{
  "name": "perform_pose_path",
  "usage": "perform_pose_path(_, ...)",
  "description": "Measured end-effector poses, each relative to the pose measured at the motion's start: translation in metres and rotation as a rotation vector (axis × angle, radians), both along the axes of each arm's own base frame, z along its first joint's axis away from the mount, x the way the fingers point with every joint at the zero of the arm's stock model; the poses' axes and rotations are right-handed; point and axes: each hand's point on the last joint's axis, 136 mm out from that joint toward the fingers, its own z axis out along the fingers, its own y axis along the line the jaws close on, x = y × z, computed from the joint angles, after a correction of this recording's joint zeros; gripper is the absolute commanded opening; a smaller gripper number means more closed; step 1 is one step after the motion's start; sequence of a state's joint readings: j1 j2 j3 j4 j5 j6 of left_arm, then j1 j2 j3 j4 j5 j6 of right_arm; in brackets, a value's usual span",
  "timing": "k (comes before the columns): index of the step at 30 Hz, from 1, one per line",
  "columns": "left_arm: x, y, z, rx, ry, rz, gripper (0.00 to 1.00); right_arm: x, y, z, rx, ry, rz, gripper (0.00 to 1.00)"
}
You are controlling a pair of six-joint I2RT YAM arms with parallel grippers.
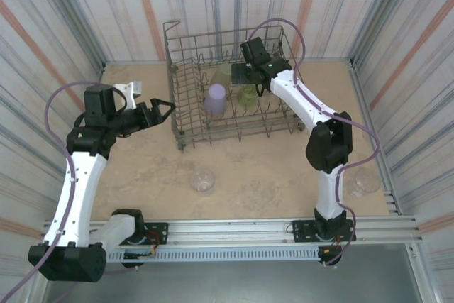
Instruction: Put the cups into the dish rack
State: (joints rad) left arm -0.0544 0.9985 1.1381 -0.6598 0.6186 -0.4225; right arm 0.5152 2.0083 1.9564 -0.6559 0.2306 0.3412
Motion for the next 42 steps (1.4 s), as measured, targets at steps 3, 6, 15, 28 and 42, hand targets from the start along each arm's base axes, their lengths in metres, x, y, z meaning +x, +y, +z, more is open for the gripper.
perform_pose_path(3,-0.003,0.0,0.002,-0.001,-0.009,0.0,0.99,-0.006,-0.003,0.017,0.026,-0.024,-0.007,0.99)
perform_pose_path(6,-0.007,0.0,0.003,-0.002,-0.017,0.0,0.99,-0.02,-0.009,0.029,0.047,-0.032,-0.005,0.99)
perform_pose_path(15,-0.014,0.0,-0.006,-0.021,0.011,0.012,0.99,-0.067,-0.032,0.036,0.094,-0.026,-0.024,0.99)
perform_pose_path(28,-0.041,-0.024,-0.018,-0.023,0.061,-0.041,0.99,-0.14,-0.058,0.039,0.188,-0.045,-0.038,0.99)
perform_pose_path(42,-0.095,-0.056,-0.064,0.045,0.159,-0.074,0.99,-0.198,-0.09,0.011,0.164,0.016,-0.044,0.99)
